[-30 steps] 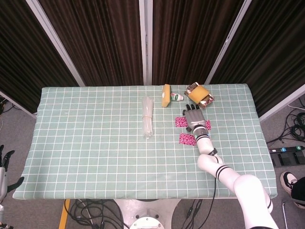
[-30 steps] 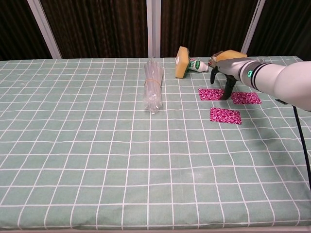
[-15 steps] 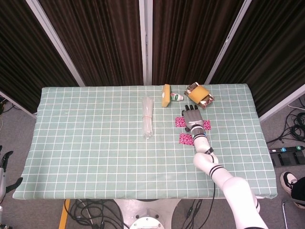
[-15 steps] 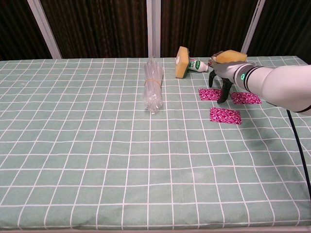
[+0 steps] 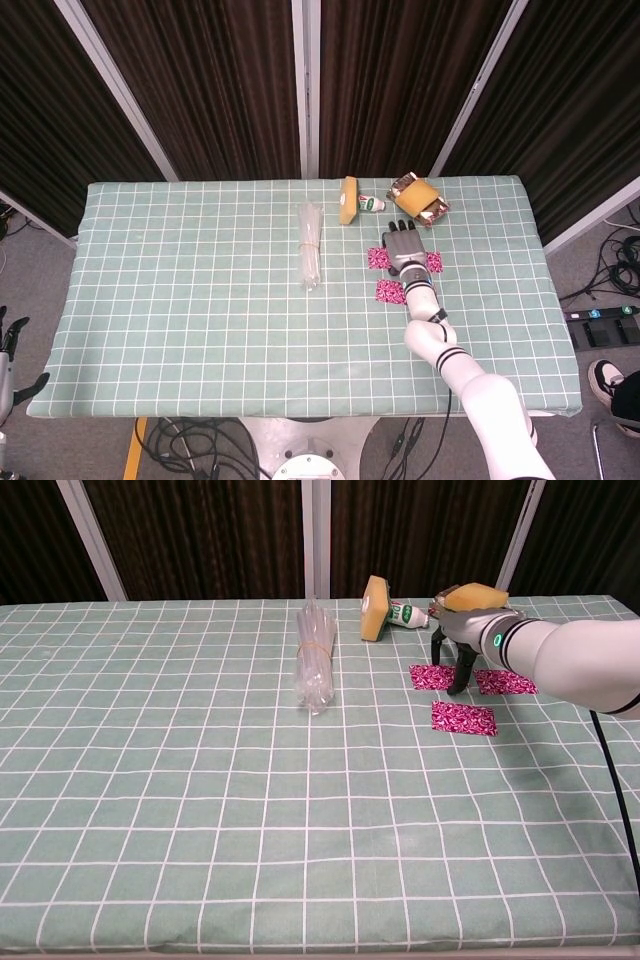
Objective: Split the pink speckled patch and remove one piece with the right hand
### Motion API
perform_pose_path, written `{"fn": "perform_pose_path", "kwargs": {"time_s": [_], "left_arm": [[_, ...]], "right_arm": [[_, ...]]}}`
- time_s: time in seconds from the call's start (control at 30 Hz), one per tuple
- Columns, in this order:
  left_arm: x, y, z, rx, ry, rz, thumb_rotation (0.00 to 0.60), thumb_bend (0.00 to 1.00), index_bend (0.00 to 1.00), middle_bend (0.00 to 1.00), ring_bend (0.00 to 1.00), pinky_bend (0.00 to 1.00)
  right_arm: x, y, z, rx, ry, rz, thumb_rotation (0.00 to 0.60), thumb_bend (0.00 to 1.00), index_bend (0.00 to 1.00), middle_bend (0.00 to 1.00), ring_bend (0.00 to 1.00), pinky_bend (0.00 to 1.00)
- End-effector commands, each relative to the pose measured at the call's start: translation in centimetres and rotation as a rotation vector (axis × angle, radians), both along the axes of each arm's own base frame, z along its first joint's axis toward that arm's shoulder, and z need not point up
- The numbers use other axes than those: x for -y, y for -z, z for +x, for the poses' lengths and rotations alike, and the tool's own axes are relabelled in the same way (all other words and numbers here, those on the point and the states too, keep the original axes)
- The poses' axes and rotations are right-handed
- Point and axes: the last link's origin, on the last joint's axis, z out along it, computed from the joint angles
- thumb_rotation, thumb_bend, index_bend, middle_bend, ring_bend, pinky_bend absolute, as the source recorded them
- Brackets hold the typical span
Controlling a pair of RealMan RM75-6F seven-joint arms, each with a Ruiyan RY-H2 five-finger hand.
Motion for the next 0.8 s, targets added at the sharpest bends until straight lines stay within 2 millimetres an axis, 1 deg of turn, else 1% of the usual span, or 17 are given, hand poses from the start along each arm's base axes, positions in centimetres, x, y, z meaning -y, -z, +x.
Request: {"fn": "perform_pose_path", "kwargs": {"time_s": [0.03, 0.23, 0.43, 0.53, 0.63, 0.73, 0.8], "left_arm": [[-0.1, 0.0, 0.0, -0.001, 0.002, 0.002, 0.6, 0.2, 0.22, 0.09, 0.09, 0.13], [-0.1, -0.1, 0.0, 0.001, -0.001, 0.002, 0.6, 0.2, 0.22, 0.09, 0.09, 0.13], [-0.3, 0.0, 0.1, 0.002, 0.01, 0.003, 0.6, 0.2, 0.22, 0.09, 0.09, 0.13], [-0.4, 0.0, 0.1, 0.002, 0.014, 0.002, 0.6, 0.2, 0.22, 0.09, 0.09, 0.13], [-0.5, 0.0, 0.2, 0.003, 0.02, 0.001, 0.6, 0.2, 0.22, 0.09, 0.09, 0.13], [-0.6, 0.1, 0.2, 0.005, 0.027, 0.001, 0.6, 0.2, 0.22, 0.09, 0.09, 0.13], [-0.7, 0.1, 0.2, 0.006, 0.032, -0.001, 0.6, 0.2, 0.22, 0.09, 0.09, 0.13]], "right_arm": [[0.0, 0.0, 0.0, 0.003, 0.0, -0.001, 0.599, 0.15, 0.41, 0.08, 0.0, 0.0], [0.2, -0.6, 0.2, 0.014, -0.026, -0.018, 0.598, 0.15, 0.4, 0.08, 0.0, 0.0], [0.2, -2.2, 0.1, 0.045, -0.061, -0.054, 0.599, 0.15, 0.4, 0.08, 0.0, 0.0], [-0.5, -3.1, -0.3, 0.078, -0.067, -0.064, 0.599, 0.15, 0.39, 0.08, 0.0, 0.0], [-1.8, -4.1, -0.8, 0.095, -0.076, -0.064, 0.592, 0.15, 0.38, 0.08, 0.0, 0.0], [-3.5, -4.9, -1.4, 0.097, -0.075, -0.047, 0.568, 0.15, 0.36, 0.08, 0.0, 0.0], [-4.8, -5.4, -1.7, 0.09, -0.071, -0.033, 0.563, 0.15, 0.36, 0.08, 0.0, 0.0]]}}
